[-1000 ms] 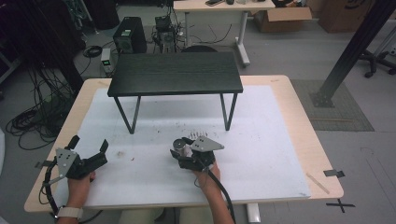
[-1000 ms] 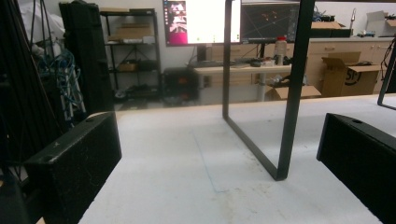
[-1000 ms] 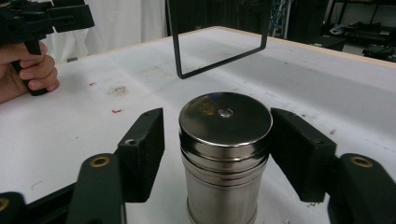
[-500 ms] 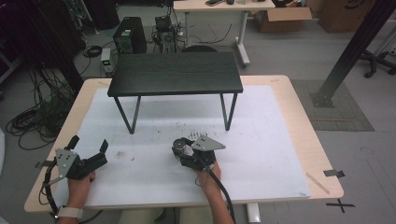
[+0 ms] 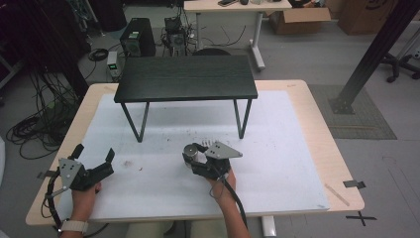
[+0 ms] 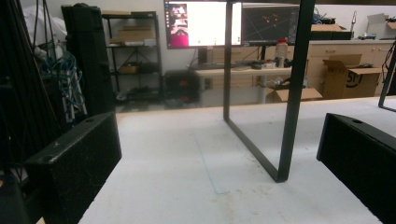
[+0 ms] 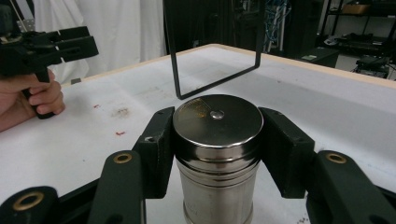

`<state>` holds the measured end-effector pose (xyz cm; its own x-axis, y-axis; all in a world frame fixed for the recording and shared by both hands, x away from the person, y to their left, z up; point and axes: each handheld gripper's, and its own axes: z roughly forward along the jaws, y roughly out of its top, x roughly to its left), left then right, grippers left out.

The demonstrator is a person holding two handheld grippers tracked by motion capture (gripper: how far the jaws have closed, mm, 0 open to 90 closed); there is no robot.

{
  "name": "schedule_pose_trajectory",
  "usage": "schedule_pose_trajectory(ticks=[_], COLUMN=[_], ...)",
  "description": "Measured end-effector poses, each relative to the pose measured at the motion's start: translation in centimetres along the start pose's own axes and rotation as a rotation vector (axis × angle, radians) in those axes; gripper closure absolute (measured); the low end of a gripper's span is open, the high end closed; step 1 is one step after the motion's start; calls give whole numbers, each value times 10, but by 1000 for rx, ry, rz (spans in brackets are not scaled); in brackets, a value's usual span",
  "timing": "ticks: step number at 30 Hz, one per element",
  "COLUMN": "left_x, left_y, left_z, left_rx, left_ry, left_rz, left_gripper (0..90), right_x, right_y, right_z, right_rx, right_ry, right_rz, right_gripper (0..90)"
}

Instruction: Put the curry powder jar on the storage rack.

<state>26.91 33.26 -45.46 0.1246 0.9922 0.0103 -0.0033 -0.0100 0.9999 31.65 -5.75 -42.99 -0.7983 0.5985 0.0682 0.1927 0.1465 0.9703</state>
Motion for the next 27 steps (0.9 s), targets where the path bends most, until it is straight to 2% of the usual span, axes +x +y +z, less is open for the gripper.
schedule_pose_trajectory(ticks=[11, 18, 27], left_x=[0, 0, 0], left_y=[0, 0, 0], left_z=[0, 0, 0], left_rx=[-2, -3, -2], left_ry=[0, 0, 0], left_rz=[0, 0, 0], left_gripper=[2, 2, 2], right_x=[4, 6, 10], right_y=[23, 47, 72], right_z=[-11, -21, -29], right_rx=[-10, -7, 4], right_ry=[30, 52, 74], right_rz=[0, 8, -15], right_gripper=[487, 488, 488])
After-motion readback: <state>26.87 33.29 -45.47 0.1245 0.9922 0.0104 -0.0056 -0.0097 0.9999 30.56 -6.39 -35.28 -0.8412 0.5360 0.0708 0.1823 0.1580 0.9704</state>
